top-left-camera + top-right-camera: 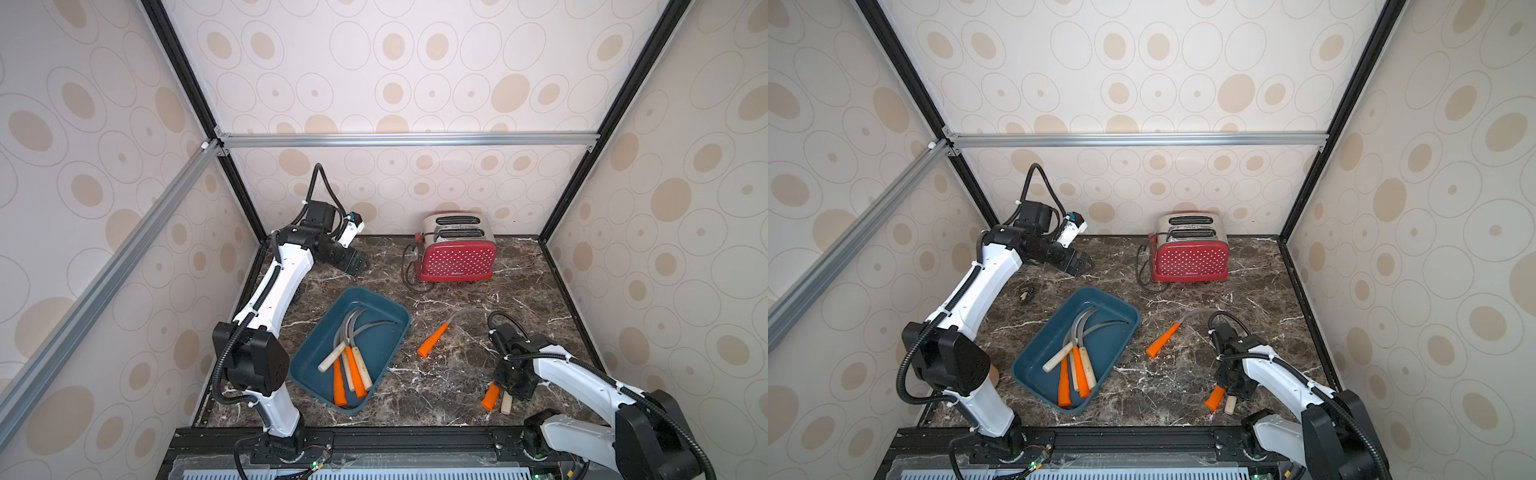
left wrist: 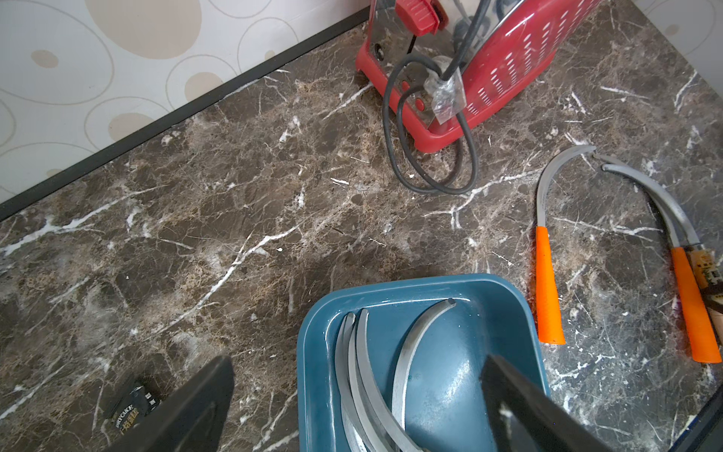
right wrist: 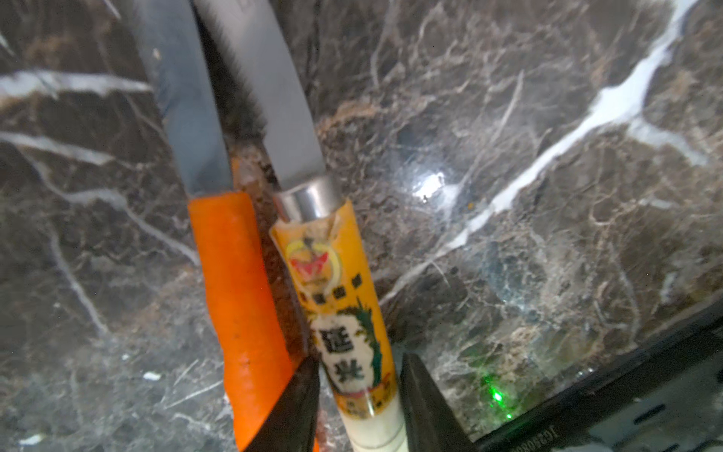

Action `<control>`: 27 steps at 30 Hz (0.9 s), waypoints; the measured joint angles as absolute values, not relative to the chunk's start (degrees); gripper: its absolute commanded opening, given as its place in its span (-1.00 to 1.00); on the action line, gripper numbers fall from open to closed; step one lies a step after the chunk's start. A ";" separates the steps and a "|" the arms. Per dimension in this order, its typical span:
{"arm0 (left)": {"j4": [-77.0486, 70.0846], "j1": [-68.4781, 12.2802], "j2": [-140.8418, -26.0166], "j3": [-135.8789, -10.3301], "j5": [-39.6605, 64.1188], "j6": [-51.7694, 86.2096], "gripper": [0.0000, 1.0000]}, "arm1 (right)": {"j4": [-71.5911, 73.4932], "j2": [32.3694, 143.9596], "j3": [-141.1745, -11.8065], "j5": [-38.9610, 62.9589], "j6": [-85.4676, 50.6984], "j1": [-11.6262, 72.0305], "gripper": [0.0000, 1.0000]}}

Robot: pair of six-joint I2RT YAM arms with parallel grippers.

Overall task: Put small sickles into storage boxes
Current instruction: Pick up the sickle at the center of the board.

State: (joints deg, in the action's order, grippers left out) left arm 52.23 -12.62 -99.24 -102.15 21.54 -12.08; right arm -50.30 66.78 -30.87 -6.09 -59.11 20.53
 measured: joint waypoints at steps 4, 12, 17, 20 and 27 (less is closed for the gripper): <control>52.23 -12.62 -99.24 -102.15 21.52 -12.08 0.98 | -49.41 67.68 -31.00 -5.28 -58.54 20.53 -0.42; 52.03 -12.62 -99.24 -102.15 21.50 -12.10 0.98 | -49.01 69.76 -32.08 -4.38 -58.17 20.53 -0.43; 51.86 -12.62 -99.24 -102.13 21.45 -12.10 0.98 | -48.56 70.24 -32.21 -4.45 -58.02 20.53 -0.32; 51.79 -12.62 -99.24 -102.13 21.39 -12.10 0.98 | -48.60 70.61 -32.34 -4.54 -57.95 20.53 -0.30; 51.33 -12.67 -99.24 -101.47 21.34 -12.10 0.98 | -48.47 71.79 -32.93 -4.47 -57.63 20.53 -0.47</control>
State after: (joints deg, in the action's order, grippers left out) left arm 51.33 -12.67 -99.24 -101.47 21.34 -12.10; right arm -48.47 71.79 -32.93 -4.47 -57.63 20.53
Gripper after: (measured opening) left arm 0.992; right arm 0.289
